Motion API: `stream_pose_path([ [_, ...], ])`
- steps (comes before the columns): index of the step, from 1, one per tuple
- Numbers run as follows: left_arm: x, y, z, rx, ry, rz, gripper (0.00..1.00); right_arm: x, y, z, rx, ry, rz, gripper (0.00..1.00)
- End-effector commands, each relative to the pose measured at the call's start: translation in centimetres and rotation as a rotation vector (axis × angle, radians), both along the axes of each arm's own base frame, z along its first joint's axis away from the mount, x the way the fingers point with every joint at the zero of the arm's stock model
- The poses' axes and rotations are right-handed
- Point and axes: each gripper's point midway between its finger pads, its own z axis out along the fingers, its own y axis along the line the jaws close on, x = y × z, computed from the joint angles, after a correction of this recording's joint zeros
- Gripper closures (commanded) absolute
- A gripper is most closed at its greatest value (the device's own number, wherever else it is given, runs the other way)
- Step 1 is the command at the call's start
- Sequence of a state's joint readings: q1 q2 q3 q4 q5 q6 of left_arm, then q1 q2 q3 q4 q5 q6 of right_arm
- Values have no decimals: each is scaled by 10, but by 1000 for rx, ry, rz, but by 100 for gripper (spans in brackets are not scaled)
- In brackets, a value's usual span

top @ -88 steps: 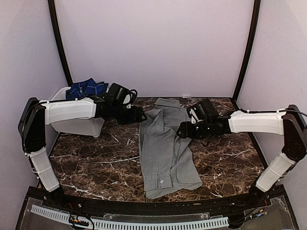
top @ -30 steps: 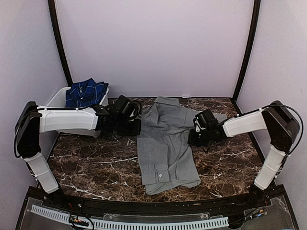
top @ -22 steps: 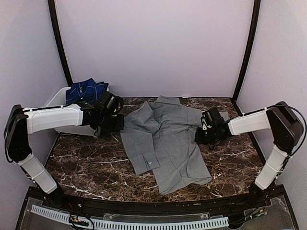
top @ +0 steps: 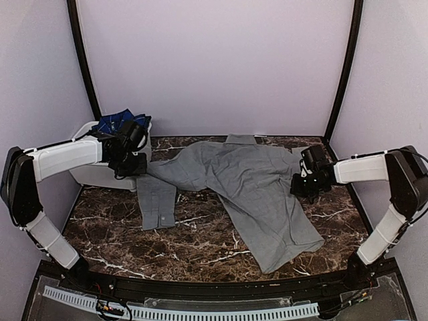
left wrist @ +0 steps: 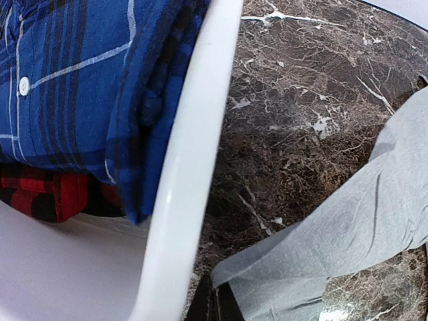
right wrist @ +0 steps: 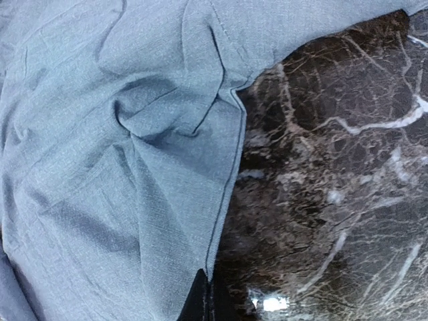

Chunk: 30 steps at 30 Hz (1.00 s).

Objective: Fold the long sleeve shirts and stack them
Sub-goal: Flatten out the crumpled shirt at the center of the board.

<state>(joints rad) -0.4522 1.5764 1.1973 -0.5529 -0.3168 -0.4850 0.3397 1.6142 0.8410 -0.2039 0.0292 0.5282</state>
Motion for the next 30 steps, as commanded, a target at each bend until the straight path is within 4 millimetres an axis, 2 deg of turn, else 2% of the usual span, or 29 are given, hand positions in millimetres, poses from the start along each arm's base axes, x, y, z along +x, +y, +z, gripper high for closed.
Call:
stream_pose_path([
  [1, 3, 32, 21, 72, -24, 57, 100, 1, -12, 6, -31, -16, -10, 100],
  [4, 9, 35, 29, 72, -45, 68, 100, 2, -13, 7, -37, -16, -8, 100],
  [9, 22, 15, 34, -1, -55, 20, 100, 0, -8, 15, -26, -28, 19, 97],
  [11, 27, 5, 34, -33, -55, -5, 100, -3, -4, 21, -36, -35, 40, 89],
  [14, 33, -15, 36, -63, -63, -55, 95, -10, 9, 34, -83, -63, 92, 65],
  [18, 40, -51, 37, -56, -70, -123, 93, -24, 32, 50, -110, -85, 190, 51],
  [22, 48, -84, 27, -77, -59, -171, 94, -50, 69, 57, -87, -94, 353, 46],
  [23, 50, -94, 29, -89, -64, -187, 94, -60, 78, 54, -70, -82, 399, 45],
  [24, 51, -98, 21, -86, -48, -190, 94, -69, 87, 51, -53, -66, 440, 45],
  [27, 53, -121, 17, -115, -34, -222, 93, -99, 106, 39, -15, -7, 536, 45],
  [29, 50, -138, 12, -144, -25, -252, 87, -118, 113, 32, -2, 26, 569, 45],
  [30, 44, -150, 8, -163, -8, -278, 81, -127, 116, 29, 4, 44, 582, 45],
])
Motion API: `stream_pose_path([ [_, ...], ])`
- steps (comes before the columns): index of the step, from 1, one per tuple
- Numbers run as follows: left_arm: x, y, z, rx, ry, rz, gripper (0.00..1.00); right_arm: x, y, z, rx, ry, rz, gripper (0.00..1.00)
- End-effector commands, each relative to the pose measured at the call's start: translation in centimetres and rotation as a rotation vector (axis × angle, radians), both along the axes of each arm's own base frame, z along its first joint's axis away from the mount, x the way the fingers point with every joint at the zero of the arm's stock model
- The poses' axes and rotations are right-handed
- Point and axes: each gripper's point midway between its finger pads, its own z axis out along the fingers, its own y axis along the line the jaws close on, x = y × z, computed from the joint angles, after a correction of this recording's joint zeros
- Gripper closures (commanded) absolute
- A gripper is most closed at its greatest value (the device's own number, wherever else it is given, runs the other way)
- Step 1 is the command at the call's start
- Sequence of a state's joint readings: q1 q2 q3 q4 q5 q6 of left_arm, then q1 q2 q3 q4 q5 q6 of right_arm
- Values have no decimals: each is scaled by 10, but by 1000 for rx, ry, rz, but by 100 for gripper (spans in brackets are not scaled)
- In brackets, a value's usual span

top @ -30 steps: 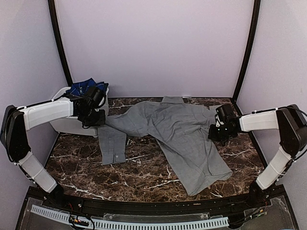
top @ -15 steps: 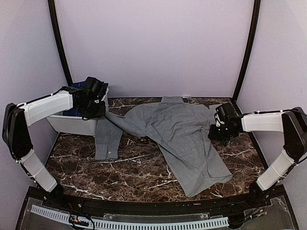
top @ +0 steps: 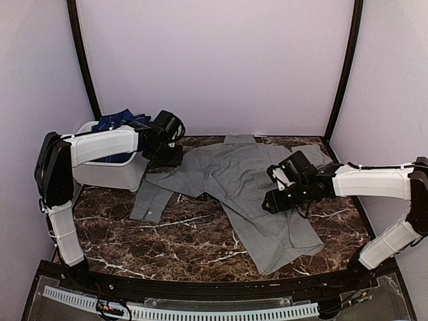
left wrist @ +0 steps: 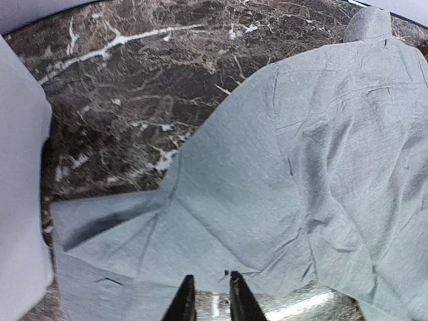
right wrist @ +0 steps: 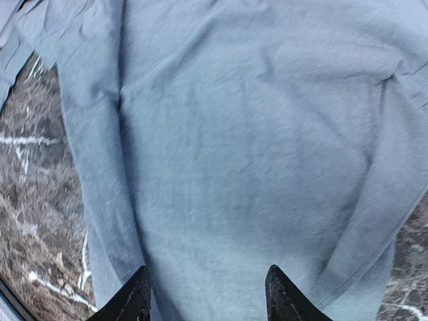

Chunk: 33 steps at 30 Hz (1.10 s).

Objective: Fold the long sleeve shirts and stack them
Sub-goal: Flatten out the crumpled shirt at the center of the board.

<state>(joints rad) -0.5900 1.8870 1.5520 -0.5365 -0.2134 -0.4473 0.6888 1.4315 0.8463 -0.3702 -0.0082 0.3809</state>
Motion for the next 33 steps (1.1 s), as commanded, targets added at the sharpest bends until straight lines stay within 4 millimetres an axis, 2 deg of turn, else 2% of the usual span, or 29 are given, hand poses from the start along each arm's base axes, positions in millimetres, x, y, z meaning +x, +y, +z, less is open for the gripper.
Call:
stream_pose_path([
  [1, -9, -38, 5, -101, 14, -56, 78, -48, 11, -18, 14, 109, 93, 45],
  [4, -28, -58, -13, -159, 78, -81, 67, -65, 10, -28, 6, 139, 101, 45],
  [12, -69, -74, -51, -298, 172, -34, 45, -86, 5, -44, -18, 176, 128, 43],
  [16, -71, -76, -62, -334, 187, -5, 35, -92, 12, -48, -21, 193, 162, 47],
  [21, -58, -73, -74, -327, 147, 53, 27, -99, 23, -48, -1, 210, 197, 62],
  [26, -39, -74, -81, -322, 93, 92, 28, -102, 40, -39, 30, 213, 231, 92],
  [27, -33, -73, -78, -318, 76, 98, 30, -103, 44, -36, 39, 213, 240, 96],
  [31, -15, -65, -88, -279, 66, 125, 44, -108, 63, -21, 71, 210, 285, 100],
  [32, -9, -59, -89, -270, 61, 139, 53, -107, 69, -14, 80, 203, 296, 100],
  [33, -6, -56, -89, -266, 53, 143, 57, -109, 75, -10, 85, 201, 308, 100],
])
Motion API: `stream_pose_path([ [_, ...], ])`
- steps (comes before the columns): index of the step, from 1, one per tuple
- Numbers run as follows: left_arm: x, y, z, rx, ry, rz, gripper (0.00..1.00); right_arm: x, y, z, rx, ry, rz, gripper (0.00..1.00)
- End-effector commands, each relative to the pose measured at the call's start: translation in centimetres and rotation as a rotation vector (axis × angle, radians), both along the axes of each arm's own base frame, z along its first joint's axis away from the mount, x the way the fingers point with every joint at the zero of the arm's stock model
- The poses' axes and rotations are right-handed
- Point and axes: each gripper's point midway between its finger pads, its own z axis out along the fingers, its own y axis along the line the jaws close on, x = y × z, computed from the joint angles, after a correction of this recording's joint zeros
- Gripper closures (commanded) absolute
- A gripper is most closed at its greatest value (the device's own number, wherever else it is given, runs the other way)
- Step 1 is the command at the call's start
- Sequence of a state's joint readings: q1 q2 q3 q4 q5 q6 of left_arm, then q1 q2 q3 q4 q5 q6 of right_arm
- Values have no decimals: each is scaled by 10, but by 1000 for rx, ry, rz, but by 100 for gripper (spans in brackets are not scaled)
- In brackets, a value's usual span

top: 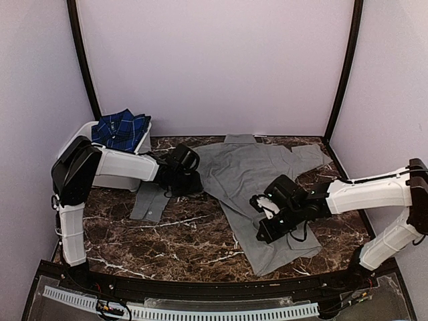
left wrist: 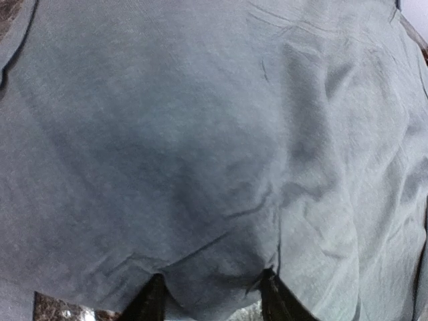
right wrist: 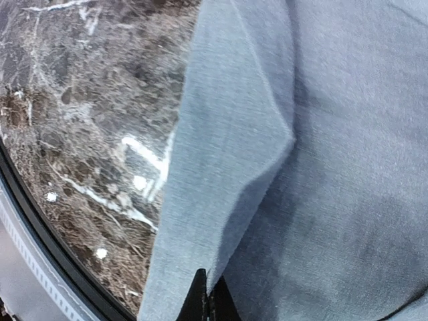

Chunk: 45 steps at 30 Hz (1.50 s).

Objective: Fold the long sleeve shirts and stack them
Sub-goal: Flatten out the crumpled shirt at the center of the board.

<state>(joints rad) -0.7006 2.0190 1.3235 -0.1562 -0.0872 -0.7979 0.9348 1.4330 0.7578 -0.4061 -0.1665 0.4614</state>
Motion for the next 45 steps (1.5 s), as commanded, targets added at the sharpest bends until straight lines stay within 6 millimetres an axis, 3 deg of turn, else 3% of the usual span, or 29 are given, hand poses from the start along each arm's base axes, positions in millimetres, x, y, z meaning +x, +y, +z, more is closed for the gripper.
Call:
stream_pose_path([
  [1, 34, 21, 13, 25, -71, 62, 67, -3, 35, 29, 78, -14, 61, 100],
  [5, 57, 38, 22, 31, -101, 81, 94, -12, 68, 48, 151, -5, 131, 100],
  [8, 69, 44, 27, 45, -122, 65, 100, -24, 103, 54, 183, 9, 213, 100],
  [14, 89, 52, 46, 70, -172, 37, 100, -31, 172, 53, 230, 24, 326, 100],
  [18, 92, 51, 50, 56, -154, -6, 95, -27, 191, 28, 206, 52, 342, 99],
  [21, 88, 44, 53, 33, -137, -51, 84, -23, 199, 27, 209, 45, 344, 79],
  [24, 76, 24, 53, -40, -103, -115, 71, -15, 205, 50, 249, -5, 333, 59],
  [28, 63, 6, 48, -73, -84, -143, 60, 8, 190, 77, 266, -79, 254, 39],
  [32, 47, 13, 28, -65, -1, -91, 58, 38, 157, 85, 263, -129, 126, 31],
  [38, 26, 31, -1, -44, 52, -29, 57, 74, 101, 51, 169, -120, -77, 32],
  [45, 40, 69, -20, 56, 52, 46, 58, 82, 64, 11, 68, -86, -180, 37],
])
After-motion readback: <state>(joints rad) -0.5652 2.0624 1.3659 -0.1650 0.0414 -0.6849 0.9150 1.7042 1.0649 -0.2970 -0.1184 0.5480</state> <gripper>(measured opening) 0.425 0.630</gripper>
